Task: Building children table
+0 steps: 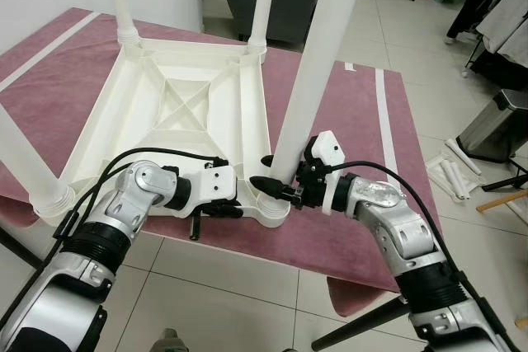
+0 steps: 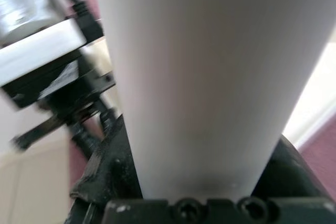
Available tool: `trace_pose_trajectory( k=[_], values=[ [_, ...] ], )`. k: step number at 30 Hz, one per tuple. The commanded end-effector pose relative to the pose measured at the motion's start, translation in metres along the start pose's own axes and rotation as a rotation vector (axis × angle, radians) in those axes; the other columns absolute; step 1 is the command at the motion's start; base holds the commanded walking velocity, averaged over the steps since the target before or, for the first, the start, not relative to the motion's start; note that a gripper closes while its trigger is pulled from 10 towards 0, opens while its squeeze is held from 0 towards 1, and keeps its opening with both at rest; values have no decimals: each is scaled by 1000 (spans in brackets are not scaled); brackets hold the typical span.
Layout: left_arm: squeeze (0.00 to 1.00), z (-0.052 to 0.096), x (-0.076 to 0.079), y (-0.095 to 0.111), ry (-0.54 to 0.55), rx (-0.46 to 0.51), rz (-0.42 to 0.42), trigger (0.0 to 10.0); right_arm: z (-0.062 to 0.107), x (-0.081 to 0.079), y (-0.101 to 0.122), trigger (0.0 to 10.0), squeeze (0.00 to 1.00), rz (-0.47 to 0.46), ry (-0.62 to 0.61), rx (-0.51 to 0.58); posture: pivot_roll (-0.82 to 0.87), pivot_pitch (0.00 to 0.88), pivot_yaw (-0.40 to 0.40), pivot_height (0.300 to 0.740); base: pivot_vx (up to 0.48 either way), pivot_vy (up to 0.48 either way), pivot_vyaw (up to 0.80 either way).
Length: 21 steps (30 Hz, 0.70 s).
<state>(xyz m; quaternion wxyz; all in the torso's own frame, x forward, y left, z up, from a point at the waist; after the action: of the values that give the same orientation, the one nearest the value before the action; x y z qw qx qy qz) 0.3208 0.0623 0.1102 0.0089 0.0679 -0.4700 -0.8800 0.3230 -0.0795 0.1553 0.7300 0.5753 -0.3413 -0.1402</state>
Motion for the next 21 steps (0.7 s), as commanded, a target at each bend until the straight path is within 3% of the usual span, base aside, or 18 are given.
trace_pose_trajectory(
  k=[1,2,3,6,9,15,17,19,20,21],
  values=[
    [0,-5,-8,34,43,145,-43,0,4,2,-53,0,0,-74,-246,-277,188,57,-55,740,0,0,0],
    [0,-8,-10,37,46,150,-40,0,5,9,-58,0,0,-107,-436,-321,186,59,-50,740,0,0,0],
    [0,-8,-10,37,46,150,-40,0,5,9,-58,0,0,-107,-436,-321,186,59,-50,740,0,0,0],
    [0,-12,-14,44,51,161,-39,0,12,15,-64,0,0,-170,-752,-393,184,60,-44,740,0,0,0],
    [0,-13,-14,46,52,162,-37,0,9,14,-59,0,0,-183,-833,-396,183,59,-40,740,0,0,0],
    [0,-10,-14,43,53,155,-35,0,-8,8,-39,0,0,-184,-773,-300,187,59,-44,740,0,0,0],
    [0,-8,-13,40,59,151,-33,0,-17,4,-20,10000,0,-199,-688,-184,189,59,-50,740,0,0,0],
    [0,-8,-13,39,61,150,-33,0,-19,3,-10,10000,0,-189,-659,-133,189,59,-50,740,0,0,0],
    [0,-8,-13,38,63,149,-33,0,-20,3,-1,10000,1000,-182,-618,-78,189,58,-52,740,0,0,0],
    [0,-8,-13,37,64,148,-33,0,-21,2,8,10000,1000,-174,-574,-33,190,57,-52,740,0,0,0]
  ],
)
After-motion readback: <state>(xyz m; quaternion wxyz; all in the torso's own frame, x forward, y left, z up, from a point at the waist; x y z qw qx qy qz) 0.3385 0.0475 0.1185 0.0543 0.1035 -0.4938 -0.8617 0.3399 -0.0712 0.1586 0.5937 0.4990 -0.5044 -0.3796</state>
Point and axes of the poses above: a point about 5 cm out from each wrist's last joint towards the gripper, its own z axis pointing back from the gripper into the wrist, its own y axis along the axis of the wrist's last joint, x = y × z, the point moved 4 cm from there along -z, pointing out of the wrist towards the gripper, and after that the axes turned 14 degrees about z, right-handed, at the moved point
